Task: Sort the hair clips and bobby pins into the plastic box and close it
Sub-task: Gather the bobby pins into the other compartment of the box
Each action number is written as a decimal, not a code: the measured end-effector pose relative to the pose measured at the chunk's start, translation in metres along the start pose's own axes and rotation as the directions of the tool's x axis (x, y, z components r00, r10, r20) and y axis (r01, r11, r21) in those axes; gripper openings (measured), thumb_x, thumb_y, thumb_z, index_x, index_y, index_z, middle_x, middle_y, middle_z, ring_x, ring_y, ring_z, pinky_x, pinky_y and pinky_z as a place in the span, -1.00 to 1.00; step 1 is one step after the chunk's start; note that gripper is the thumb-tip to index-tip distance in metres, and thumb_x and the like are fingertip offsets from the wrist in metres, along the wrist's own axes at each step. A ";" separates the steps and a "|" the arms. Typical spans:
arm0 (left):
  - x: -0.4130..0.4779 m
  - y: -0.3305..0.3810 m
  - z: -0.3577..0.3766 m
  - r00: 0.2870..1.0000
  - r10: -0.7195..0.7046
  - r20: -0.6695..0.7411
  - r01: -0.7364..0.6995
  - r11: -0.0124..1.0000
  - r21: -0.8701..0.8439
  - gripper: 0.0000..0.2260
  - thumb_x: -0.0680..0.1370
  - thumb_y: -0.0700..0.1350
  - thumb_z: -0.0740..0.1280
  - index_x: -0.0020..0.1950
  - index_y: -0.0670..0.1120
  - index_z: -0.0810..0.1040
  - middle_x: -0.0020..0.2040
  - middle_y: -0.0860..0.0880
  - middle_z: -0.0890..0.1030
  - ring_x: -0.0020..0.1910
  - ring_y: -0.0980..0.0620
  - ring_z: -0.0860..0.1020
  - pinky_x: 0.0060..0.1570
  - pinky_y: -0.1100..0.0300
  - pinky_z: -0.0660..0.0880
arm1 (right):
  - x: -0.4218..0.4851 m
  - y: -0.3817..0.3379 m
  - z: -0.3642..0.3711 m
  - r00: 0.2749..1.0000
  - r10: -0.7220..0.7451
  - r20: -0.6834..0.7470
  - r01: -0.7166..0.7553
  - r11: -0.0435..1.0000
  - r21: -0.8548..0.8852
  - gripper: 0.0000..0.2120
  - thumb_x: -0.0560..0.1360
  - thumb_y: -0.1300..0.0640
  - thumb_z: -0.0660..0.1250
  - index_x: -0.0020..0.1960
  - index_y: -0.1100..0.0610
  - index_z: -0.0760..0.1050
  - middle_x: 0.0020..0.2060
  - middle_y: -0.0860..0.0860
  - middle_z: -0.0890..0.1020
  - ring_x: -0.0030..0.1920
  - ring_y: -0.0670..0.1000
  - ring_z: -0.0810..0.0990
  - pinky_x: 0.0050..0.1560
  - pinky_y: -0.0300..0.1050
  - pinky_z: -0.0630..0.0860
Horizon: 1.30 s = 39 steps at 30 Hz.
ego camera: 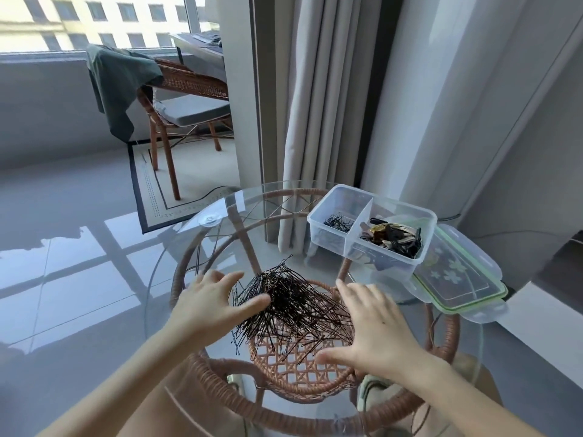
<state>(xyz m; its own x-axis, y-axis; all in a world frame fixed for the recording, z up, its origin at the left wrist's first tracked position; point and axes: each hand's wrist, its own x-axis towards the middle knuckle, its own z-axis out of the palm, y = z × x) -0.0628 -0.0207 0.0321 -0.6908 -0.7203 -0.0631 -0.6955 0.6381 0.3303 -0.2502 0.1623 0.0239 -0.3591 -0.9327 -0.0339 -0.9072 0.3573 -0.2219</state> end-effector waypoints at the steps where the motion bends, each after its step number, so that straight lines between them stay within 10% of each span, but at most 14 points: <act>1: -0.007 0.001 0.001 0.999 0.003 0.043 -0.003 1.000 0.016 -0.01 0.10 0.63 -0.06 0.44 0.17 0.14 0.35 -0.02 0.34 0.31 0.02 0.27 0.27 0.02 0.31 | 0.003 -0.006 0.002 1.000 -0.009 0.006 0.009 1.000 -0.002 0.19 0.08 -0.61 0.10 0.51 0.04 -0.05 0.41 -0.06 0.22 0.39 -0.01 0.16 0.42 -0.04 0.09; 5: -0.011 0.018 0.011 0.992 0.069 0.107 -0.077 0.994 0.072 0.03 0.12 0.51 0.24 0.47 0.17 -0.06 0.25 -0.02 0.34 0.22 0.03 0.28 0.20 0.13 0.34 | 0.022 -0.032 0.008 0.998 -0.050 -0.037 0.054 0.992 0.118 -0.08 0.29 -0.32 0.35 0.48 0.07 0.09 0.31 0.02 0.34 0.33 0.02 0.25 0.37 -0.11 0.21; 16: 0.005 0.039 0.012 0.996 -0.030 -0.089 0.018 0.990 -0.138 -0.41 0.33 0.05 0.48 0.33 0.03 0.40 0.20 -0.05 0.52 0.16 -0.03 0.49 0.16 0.14 0.41 | 0.034 -0.036 -0.005 0.980 -0.066 -0.189 0.125 0.939 0.322 -0.82 0.47 0.13 0.36 0.01 0.19 0.62 -0.12 0.11 0.64 -0.06 0.08 0.56 0.04 0.02 0.49; 23: 0.004 0.039 -0.001 0.993 -0.103 -0.061 0.083 0.958 -0.276 -0.60 0.36 -0.07 0.48 0.18 0.03 0.55 0.08 -0.06 0.62 -0.11 0.05 0.53 -0.04 0.22 0.48 | 0.033 -0.027 -0.036 0.977 0.046 -0.207 0.054 0.890 0.453 -0.96 0.39 0.17 0.45 -0.18 0.13 0.67 -0.39 -0.11 0.61 -0.39 -0.28 0.51 -0.31 -0.53 0.39; 34: 0.007 0.034 -0.010 0.987 -0.152 -0.040 0.126 0.916 -0.382 -0.82 0.39 -0.18 0.43 -0.03 -0.01 0.62 0.00 -0.09 0.63 -0.34 0.15 0.53 -0.34 0.31 0.46 | 0.066 -0.005 -0.082 0.943 0.324 -0.075 -0.104 0.501 0.859 -0.86 0.35 0.38 0.45 -0.31 0.19 0.62 -0.49 0.03 0.60 -0.54 -0.13 0.48 -0.50 -0.32 0.45; 39: 0.007 0.030 -0.012 0.985 -0.162 -0.066 0.124 0.912 -0.390 -0.82 0.39 -0.22 0.42 -0.04 -0.02 0.63 -0.08 -0.08 0.62 -0.38 0.17 0.48 -0.39 0.31 0.42 | 0.125 0.010 -0.107 0.793 0.561 -0.238 -0.224 0.631 0.743 -0.97 0.34 0.36 0.45 -0.24 0.33 0.60 -0.42 0.15 0.60 -0.47 0.01 0.56 -0.33 -0.14 0.58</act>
<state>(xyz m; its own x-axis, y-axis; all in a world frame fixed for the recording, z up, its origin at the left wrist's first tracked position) -0.0864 -0.0093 0.0526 -0.5542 -0.8306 -0.0534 -0.6433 0.3867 0.6607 -0.3274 0.0542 0.1215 -0.8460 -0.5271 0.0805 -0.3295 0.3983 -0.8560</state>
